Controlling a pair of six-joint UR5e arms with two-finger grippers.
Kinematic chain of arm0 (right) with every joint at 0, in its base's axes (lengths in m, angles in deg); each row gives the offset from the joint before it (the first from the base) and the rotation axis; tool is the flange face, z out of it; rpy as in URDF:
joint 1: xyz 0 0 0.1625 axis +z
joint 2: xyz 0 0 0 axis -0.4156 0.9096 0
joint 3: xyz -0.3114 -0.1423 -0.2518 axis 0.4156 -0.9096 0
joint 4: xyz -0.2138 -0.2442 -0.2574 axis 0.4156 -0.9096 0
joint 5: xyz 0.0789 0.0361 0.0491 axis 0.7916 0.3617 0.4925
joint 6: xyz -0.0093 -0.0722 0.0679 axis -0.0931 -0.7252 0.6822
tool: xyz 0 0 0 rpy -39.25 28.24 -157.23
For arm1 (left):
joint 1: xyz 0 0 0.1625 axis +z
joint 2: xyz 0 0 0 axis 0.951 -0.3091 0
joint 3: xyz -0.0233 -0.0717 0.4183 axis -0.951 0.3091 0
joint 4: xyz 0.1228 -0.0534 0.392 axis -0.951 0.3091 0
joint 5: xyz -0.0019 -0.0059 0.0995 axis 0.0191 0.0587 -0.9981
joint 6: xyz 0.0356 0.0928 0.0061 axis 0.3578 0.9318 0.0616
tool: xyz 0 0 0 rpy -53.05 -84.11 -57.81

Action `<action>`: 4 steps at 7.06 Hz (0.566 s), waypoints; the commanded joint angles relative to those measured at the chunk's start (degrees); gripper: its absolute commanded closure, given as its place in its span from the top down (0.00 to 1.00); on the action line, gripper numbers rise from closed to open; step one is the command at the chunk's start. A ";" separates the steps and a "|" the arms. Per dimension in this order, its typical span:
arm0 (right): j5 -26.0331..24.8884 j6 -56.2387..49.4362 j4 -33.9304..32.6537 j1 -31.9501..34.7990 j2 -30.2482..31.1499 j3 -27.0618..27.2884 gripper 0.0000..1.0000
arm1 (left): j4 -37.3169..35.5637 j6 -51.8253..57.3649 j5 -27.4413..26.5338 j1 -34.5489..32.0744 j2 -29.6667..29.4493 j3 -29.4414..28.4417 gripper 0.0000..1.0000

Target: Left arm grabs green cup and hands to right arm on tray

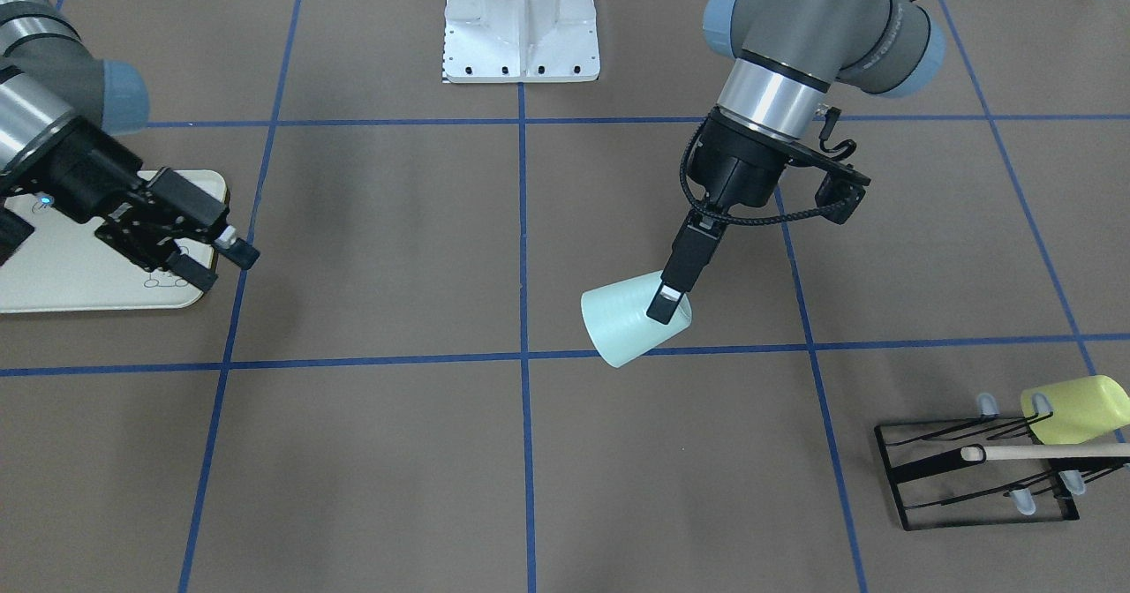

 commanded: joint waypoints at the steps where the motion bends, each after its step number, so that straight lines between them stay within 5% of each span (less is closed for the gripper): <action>1: -0.22 4.29 4.77 -4.38 -3.81 0.44 1.00 | 4.47 -6.74 1.03 2.60 -0.01 3.40 0.02; 4: 0.05 5.01 12.78 -6.32 -4.62 0.44 1.00 | 8.23 -15.42 13.84 2.78 -0.54 3.95 0.02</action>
